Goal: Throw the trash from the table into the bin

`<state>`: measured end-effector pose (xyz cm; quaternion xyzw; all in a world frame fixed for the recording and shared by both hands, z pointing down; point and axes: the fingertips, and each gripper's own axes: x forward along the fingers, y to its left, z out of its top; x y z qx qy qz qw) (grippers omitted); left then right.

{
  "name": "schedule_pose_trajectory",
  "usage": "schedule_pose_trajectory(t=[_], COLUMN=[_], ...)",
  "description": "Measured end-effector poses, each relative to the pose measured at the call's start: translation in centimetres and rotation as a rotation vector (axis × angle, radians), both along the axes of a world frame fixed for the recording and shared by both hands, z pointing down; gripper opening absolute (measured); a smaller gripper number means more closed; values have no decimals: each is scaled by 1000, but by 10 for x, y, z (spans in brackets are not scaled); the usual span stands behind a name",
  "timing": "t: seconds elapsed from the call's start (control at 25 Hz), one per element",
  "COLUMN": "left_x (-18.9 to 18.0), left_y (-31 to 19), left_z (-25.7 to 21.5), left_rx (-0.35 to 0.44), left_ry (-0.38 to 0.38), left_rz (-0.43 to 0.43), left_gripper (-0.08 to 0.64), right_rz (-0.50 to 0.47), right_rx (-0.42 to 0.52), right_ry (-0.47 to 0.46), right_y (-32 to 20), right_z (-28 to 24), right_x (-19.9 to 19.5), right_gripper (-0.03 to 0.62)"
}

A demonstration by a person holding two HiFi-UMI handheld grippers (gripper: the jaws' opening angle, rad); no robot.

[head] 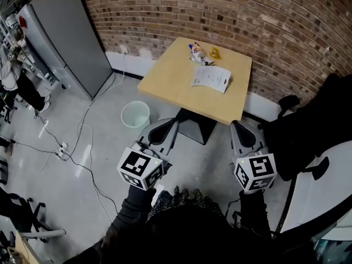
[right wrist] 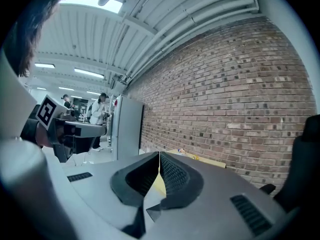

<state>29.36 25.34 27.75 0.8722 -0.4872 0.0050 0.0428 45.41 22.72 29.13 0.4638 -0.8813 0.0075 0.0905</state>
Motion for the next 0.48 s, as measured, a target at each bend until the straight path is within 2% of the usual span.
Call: schedule_pose_trajectory(t=[0.48], left_x=[-11], left_y=[-69], left_z=[17], left_rx=[-37], left_ry=[-11], left_rz=[23], left_gripper=[5], right_rz=[9], right_rx=[-46], right_ry=[-13], right_y=[-72], right_z=[20], right_x=[-12], right_gripper=[12])
